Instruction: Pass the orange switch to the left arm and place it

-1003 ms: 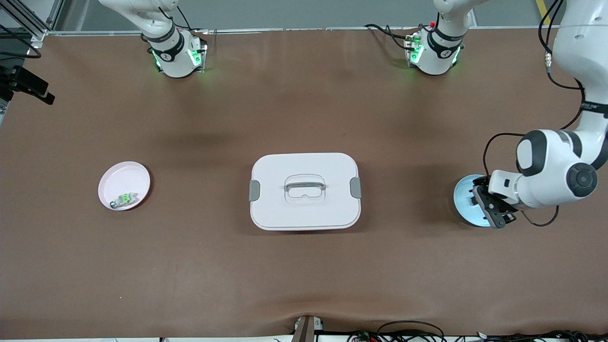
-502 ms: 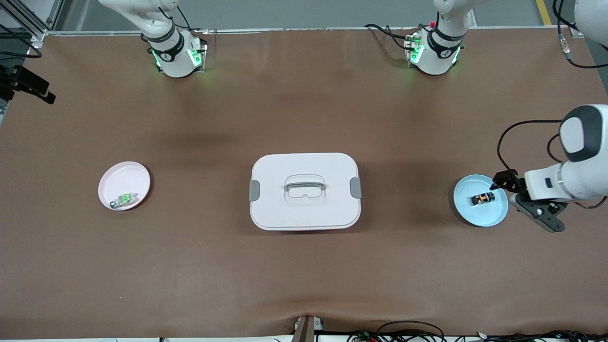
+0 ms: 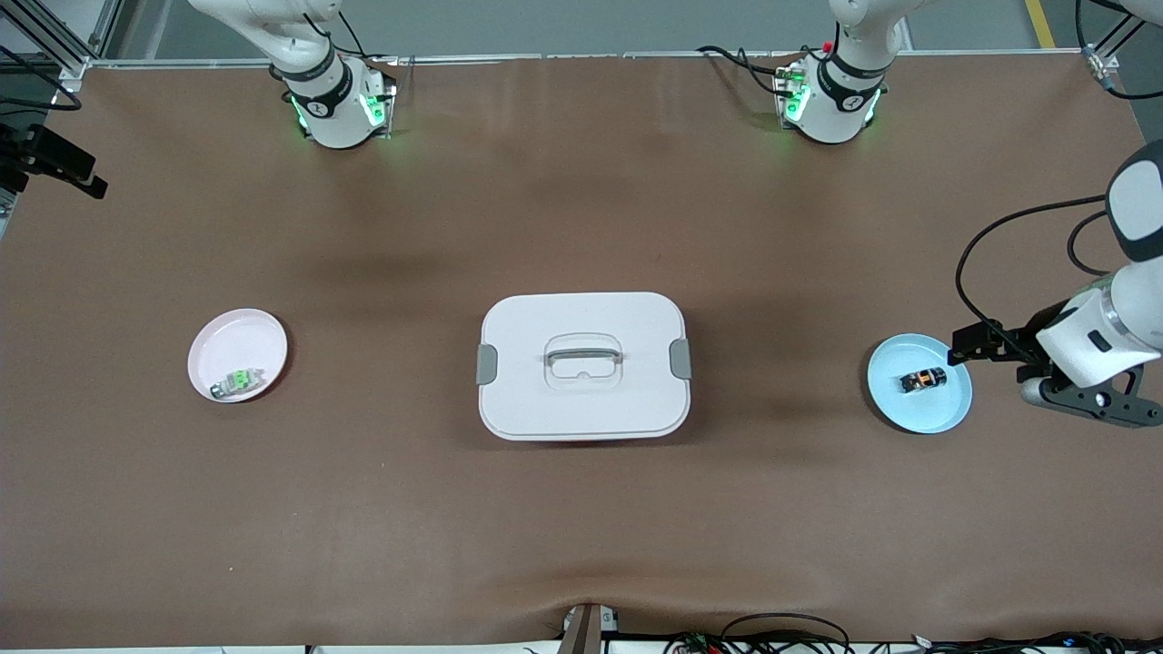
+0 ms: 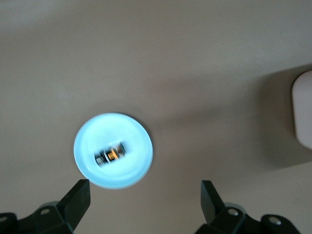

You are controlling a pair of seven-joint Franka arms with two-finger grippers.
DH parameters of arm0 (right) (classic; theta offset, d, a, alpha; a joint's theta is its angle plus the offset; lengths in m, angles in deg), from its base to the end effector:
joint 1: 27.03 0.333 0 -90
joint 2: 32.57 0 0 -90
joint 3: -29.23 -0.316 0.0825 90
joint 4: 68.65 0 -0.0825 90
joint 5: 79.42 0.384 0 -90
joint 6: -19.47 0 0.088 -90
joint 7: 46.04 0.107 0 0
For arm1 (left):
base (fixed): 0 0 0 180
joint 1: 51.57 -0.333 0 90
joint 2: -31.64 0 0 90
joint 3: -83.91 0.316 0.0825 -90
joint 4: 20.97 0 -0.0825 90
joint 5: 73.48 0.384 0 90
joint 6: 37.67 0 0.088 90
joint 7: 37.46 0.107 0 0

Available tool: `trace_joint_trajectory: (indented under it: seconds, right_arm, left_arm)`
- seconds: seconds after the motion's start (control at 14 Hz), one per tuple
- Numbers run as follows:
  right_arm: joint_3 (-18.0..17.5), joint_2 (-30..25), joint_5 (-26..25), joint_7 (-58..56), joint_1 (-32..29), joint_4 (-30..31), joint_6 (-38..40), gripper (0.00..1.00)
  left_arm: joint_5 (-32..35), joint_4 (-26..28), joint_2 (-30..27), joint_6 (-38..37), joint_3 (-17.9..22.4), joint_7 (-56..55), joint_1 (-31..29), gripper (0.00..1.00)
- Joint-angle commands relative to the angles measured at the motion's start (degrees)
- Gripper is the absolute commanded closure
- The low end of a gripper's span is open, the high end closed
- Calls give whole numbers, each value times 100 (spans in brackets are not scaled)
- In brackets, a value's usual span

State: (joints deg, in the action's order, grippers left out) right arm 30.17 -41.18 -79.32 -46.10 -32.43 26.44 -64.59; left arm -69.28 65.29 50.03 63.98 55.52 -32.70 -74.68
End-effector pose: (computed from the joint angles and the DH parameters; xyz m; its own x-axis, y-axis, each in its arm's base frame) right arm 0.4928 -0.0552 0.6531 0.9932 -0.1088 -0.0422 -0.1091 -0.9940 -0.0042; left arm 0.6476 -0.0140 0.4991 0.9855 -0.1696 -0.0075 -0.1685 -0.9825 0.0798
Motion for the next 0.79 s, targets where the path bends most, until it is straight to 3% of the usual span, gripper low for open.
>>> trace_joint_trajectory:
  seconds: [0.0, 0.22, 0.29, 0.43, 0.5, 0.72]
  right_arm:
    - [-41, 52, -28, -56, -31, -131, 100, 0]
    - [-41, 52, -28, -56, -40, -131, 100, 0]
    - [-41, 52, -28, -56, -31, -131, 100, 0]
    - [-41, 52, -28, -56, -31, -131, 100, 0]
    - [-41, 52, -28, -56, -31, -131, 100, 0]
    - [-41, 52, -28, -56, -31, -131, 100, 0]
  left_arm:
    - [80, -4, -501, -505, -219, -721, -1, 0]
    - [80, 40, -827, -769, -150, -732, 51, 0]
    - [80, 49, -854, -778, 59, -705, 322, 0]
    - [-7, 40, -1047, -936, 1234, -635, 1321, 0]
    - [-8, 40, -1152, -998, 1605, -635, 1631, 0]
    - [-8, 75, -1504, -1348, 2028, -652, 2009, 0]
